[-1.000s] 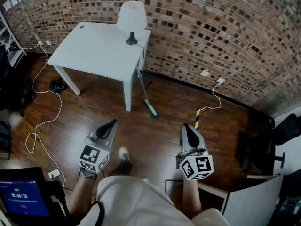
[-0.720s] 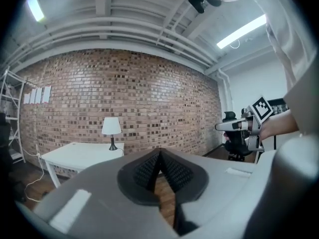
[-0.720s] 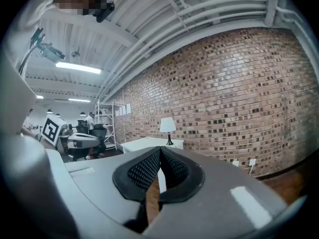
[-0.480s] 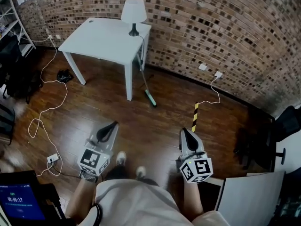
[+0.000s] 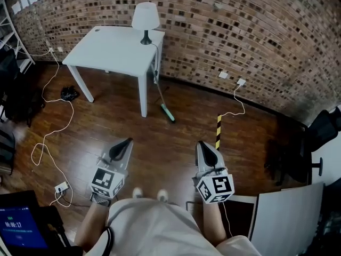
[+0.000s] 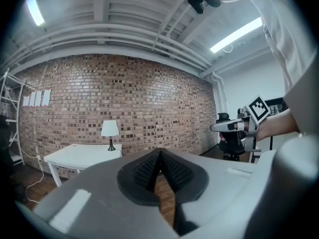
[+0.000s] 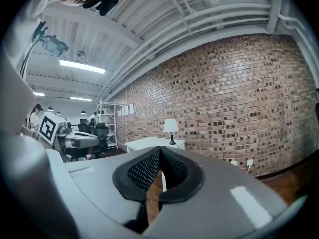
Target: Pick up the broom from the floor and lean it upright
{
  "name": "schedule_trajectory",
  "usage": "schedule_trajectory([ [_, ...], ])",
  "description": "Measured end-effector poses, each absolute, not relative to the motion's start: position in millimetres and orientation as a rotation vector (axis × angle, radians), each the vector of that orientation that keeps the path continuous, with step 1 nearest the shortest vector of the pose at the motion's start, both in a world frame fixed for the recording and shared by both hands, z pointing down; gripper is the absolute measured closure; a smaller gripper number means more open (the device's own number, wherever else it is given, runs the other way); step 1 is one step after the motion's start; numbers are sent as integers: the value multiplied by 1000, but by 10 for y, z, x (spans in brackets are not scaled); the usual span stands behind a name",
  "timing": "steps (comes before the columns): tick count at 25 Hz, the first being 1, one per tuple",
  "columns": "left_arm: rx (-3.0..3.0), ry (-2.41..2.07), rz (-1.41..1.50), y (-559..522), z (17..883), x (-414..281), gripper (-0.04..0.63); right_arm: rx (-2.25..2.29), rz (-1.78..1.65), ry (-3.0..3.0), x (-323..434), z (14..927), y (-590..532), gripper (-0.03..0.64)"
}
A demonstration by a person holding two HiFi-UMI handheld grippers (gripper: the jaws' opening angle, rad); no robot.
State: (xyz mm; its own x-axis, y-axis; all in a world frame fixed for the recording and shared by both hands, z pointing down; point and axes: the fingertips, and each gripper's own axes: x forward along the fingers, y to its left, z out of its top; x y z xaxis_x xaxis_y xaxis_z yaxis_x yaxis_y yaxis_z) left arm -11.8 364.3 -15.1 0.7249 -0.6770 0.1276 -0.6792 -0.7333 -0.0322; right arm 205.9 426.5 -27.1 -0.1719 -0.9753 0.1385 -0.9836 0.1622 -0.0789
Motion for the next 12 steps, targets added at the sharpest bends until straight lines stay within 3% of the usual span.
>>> schedule_trajectory([
  [12,2930,-1150,218,3513,-185,-213,595,1962,190,-2308,1898,-305,4116,606],
])
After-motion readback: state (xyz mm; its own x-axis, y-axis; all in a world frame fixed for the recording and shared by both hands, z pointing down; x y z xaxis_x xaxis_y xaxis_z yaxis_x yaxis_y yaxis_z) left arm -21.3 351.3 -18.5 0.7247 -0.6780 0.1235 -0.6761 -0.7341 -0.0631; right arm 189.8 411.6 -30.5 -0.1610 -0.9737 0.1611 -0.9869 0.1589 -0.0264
